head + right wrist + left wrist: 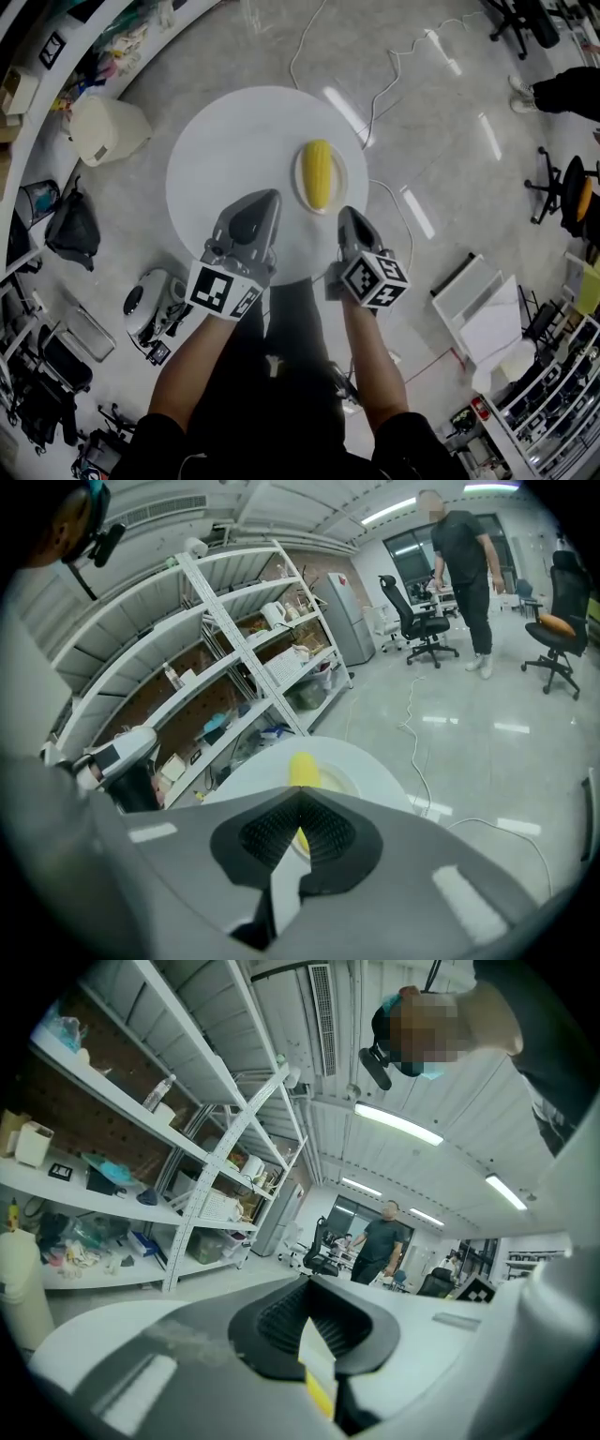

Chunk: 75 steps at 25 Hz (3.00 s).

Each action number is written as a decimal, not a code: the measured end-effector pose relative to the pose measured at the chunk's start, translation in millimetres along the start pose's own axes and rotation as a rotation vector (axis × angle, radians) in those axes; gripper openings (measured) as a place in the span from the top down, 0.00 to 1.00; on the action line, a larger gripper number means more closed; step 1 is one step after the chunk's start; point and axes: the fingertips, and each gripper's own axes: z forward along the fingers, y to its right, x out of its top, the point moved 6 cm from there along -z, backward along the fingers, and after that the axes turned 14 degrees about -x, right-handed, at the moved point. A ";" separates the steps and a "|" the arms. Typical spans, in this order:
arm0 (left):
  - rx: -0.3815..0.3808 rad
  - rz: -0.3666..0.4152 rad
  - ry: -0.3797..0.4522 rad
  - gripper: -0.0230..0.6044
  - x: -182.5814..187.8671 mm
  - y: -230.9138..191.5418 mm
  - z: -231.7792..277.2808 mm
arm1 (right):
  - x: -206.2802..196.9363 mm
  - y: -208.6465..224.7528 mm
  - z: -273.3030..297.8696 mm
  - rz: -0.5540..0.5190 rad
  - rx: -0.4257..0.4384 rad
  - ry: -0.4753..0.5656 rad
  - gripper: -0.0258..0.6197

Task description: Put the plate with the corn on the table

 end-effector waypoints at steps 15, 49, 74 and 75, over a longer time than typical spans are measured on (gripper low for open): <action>-0.030 0.034 0.059 0.96 70.3 38.0 -32.1 | 37.7 -52.9 -70.4 0.002 0.019 0.140 0.95; -0.092 0.194 0.111 0.96 156.6 150.1 -97.2 | 85.8 -116.7 -278.3 -0.059 0.097 0.476 0.95; -0.100 0.256 0.082 0.96 141.5 203.4 -95.6 | 67.7 -100.9 -317.0 -0.166 0.151 0.486 0.95; -0.102 0.256 0.080 0.96 141.0 203.8 -95.9 | 64.8 -99.9 -315.8 -0.175 0.152 0.486 0.95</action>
